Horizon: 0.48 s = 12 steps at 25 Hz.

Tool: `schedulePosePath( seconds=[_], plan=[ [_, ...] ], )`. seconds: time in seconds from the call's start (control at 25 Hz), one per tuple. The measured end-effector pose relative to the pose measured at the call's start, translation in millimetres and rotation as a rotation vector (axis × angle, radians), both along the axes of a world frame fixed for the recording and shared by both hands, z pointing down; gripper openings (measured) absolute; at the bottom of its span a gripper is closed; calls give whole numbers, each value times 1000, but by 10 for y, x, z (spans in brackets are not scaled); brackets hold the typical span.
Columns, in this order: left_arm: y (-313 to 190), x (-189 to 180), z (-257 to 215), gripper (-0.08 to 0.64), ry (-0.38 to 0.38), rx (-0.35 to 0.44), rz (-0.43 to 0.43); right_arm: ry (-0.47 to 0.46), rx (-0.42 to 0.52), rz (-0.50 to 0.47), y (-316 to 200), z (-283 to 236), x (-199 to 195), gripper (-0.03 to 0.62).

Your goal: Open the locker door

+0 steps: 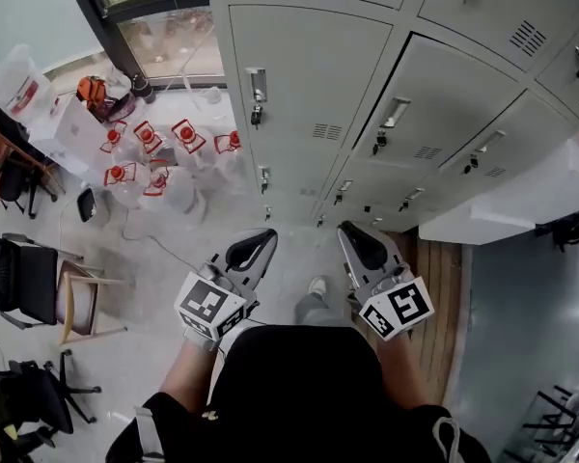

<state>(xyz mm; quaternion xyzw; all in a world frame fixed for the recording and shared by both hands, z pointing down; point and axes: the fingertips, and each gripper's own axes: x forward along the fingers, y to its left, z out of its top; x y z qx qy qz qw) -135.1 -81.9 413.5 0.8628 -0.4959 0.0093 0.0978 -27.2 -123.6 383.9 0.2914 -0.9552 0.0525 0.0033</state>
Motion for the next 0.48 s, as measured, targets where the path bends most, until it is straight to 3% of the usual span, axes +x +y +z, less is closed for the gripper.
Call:
schedulePosePath(
  seconds=[0.2, 0.48],
  plan=[
    [-547, -179, -6, 24, 142, -33, -162, -8, 4, -108, -621, -64, -14, 51],
    [-1061, -655, 124, 25, 465, -65, -382, -14, -37, -213, -1085, 37, -113, 51]
  ],
)
